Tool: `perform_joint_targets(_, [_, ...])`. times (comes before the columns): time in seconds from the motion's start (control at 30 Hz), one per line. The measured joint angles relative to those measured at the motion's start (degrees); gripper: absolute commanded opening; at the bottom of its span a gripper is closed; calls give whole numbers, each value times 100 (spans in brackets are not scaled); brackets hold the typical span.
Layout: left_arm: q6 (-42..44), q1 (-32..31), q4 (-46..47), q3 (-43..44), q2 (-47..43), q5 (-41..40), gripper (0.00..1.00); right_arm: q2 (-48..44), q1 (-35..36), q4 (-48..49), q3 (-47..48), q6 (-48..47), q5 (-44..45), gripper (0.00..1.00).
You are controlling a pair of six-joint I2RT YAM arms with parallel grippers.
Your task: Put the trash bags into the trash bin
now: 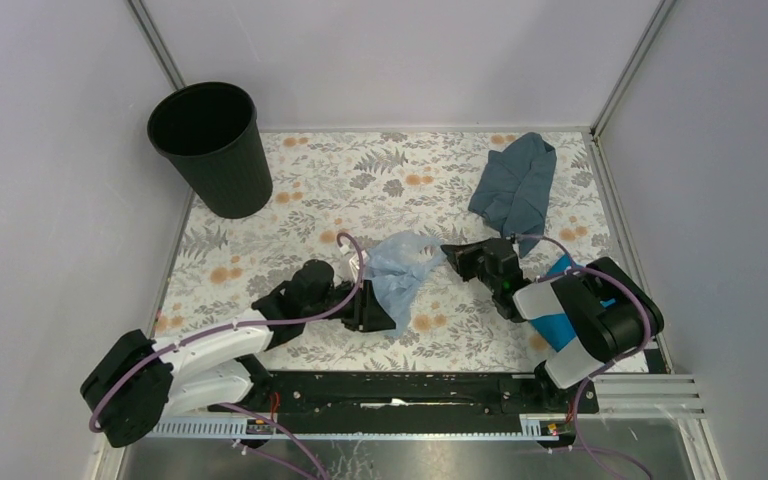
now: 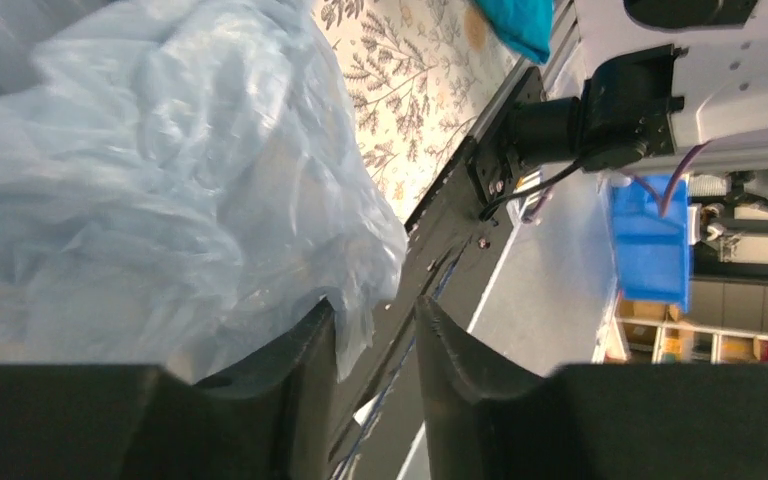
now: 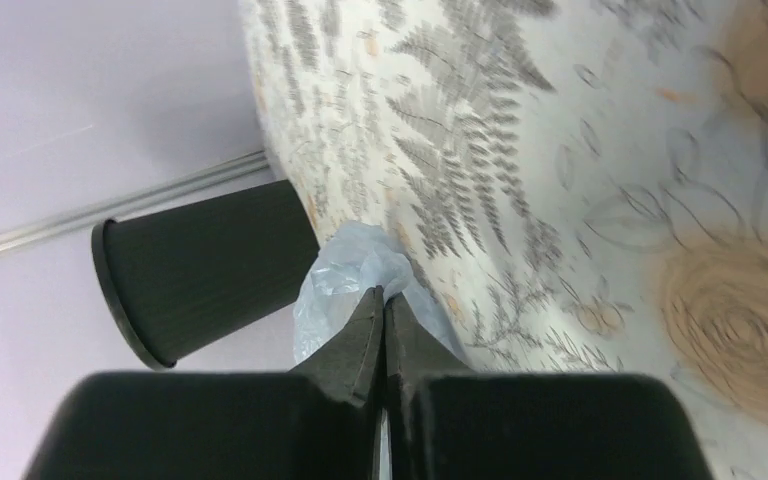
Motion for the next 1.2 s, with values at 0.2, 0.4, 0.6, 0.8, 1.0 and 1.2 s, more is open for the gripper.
perform_joint_targets(0.2, [389, -2, -1510, 798, -778, -431, 88, 122, -291, 1447, -319, -1163, -529, 0])
perform_joint_targets(0.4, [481, 433, -2127, 2127, -1412, -1016, 78, -431, -330, 1665, -459, -2500, -1272, 0])
perform_joint_targets(0.6, [577, 656, -1923, 2776, -507, -1248, 50, -828, -332, 1620, -450, -3254, -1692, 0])
perform_joint_targets(0.8, [793, 656, -1821, 2710, 1169, -1436, 27, -876, -339, 1373, -256, -3585, -1978, 0])
perform_joint_targets(1.0, [844, 656, -1327, 2173, 2382, -1434, 24, -1126, -341, 719, 415, -3836, -2157, 0])
perform_joint_targets(1.2, [861, 656, -1115, 1996, 2667, -1414, 26, -1858, -345, -98, 1270, -4192, -2341, 0])
